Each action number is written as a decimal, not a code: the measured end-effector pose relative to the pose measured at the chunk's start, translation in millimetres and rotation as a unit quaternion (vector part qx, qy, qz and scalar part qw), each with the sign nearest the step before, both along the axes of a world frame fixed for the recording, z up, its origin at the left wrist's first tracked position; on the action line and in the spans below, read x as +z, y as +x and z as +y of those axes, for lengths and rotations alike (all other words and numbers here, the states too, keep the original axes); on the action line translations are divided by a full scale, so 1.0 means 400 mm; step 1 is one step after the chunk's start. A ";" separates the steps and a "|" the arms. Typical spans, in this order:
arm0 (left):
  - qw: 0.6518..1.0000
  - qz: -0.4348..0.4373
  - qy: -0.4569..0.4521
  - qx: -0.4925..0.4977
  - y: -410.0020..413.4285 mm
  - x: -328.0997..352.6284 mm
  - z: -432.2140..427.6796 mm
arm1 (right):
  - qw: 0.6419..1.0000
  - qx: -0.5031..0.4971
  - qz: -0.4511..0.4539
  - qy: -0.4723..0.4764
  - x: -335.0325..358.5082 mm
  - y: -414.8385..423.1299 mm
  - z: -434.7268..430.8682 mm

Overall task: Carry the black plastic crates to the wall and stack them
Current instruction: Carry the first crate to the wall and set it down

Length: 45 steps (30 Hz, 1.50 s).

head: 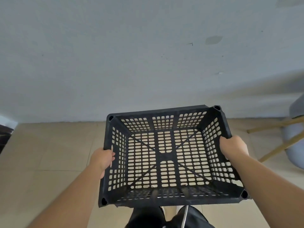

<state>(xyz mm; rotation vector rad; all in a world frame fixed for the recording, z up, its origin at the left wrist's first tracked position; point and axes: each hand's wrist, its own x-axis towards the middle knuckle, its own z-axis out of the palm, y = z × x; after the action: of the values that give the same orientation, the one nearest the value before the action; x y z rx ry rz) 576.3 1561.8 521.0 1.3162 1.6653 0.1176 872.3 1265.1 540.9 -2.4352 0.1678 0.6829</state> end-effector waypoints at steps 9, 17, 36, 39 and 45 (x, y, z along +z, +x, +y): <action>0.999 0.024 -0.045 -0.017 0.212 -0.196 0.295 | 0.999 -0.015 0.012 -0.041 -0.176 0.181 0.252; 0.996 0.046 -0.069 -0.043 0.381 -0.411 0.438 | 0.997 -0.004 0.041 -0.072 -0.391 0.328 0.374; 0.986 0.094 -0.121 -0.058 0.580 -1.257 0.568 | 0.988 0.018 0.122 -0.095 -1.258 0.564 0.488; 0.986 0.094 -0.121 -0.058 0.604 -1.363 0.585 | 0.988 0.013 0.124 -0.093 -1.370 0.580 0.498; 0.986 0.103 -0.111 -0.066 0.636 -1.516 0.606 | 0.989 -0.003 0.117 -0.092 -1.530 0.601 0.519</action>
<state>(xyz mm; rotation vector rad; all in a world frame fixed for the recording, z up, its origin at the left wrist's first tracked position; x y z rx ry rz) 830.6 1804.1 -85.4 1.2967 1.6998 -0.2841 1112.7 1472.5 -71.1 -2.5206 0.3441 0.9892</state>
